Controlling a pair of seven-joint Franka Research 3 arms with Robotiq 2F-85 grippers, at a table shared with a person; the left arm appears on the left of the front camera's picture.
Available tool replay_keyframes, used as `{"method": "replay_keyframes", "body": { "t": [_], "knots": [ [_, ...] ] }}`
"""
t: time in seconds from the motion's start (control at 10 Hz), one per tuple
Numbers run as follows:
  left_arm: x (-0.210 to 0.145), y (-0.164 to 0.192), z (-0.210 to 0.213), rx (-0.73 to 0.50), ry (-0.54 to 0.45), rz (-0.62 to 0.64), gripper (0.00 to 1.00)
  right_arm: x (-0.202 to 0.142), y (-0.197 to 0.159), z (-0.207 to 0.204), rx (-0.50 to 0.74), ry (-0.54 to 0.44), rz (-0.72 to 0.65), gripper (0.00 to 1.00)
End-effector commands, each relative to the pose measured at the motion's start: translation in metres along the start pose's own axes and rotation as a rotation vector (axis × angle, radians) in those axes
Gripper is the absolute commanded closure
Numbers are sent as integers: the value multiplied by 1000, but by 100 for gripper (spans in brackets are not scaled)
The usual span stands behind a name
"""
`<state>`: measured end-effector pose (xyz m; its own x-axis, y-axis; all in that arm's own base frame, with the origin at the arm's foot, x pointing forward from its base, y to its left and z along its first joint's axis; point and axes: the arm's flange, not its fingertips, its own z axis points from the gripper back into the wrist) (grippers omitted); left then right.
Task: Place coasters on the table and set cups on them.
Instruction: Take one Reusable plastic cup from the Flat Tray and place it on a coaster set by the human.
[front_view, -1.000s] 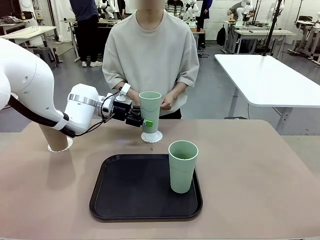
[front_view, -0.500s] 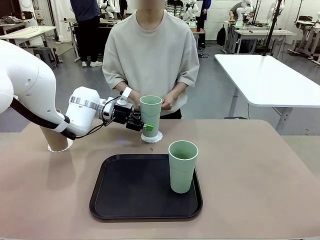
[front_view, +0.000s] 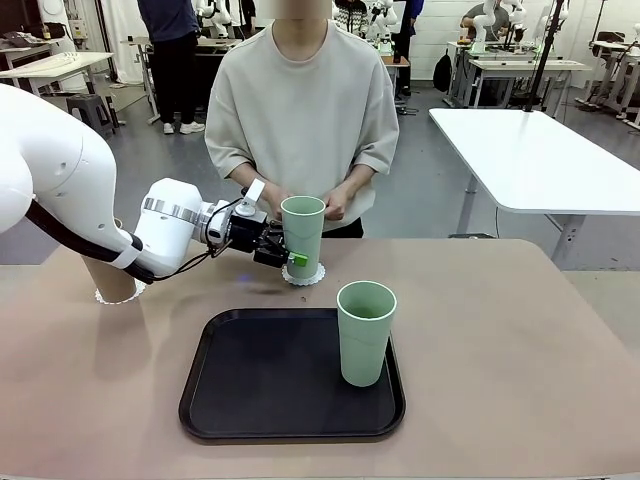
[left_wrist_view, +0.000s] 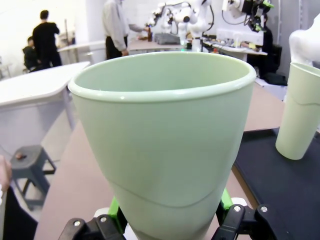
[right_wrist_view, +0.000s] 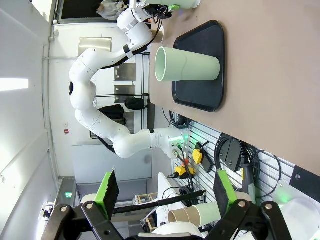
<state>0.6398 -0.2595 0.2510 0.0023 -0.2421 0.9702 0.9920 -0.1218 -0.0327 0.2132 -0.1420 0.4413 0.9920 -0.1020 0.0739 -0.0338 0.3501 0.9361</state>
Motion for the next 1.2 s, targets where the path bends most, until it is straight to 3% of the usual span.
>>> {"method": "replay_keyframes", "body": {
  "t": [0.0, 1.1],
  "knots": [
    [-1, 9, -2, -10, -15, -22, 18, 0, 0, 0, 13, 0, 4, 0],
    [-14, 23, -5, -12, -20, -13, 18, 0, 0, 0, 13, 0, 4, 0]
  ]
}}
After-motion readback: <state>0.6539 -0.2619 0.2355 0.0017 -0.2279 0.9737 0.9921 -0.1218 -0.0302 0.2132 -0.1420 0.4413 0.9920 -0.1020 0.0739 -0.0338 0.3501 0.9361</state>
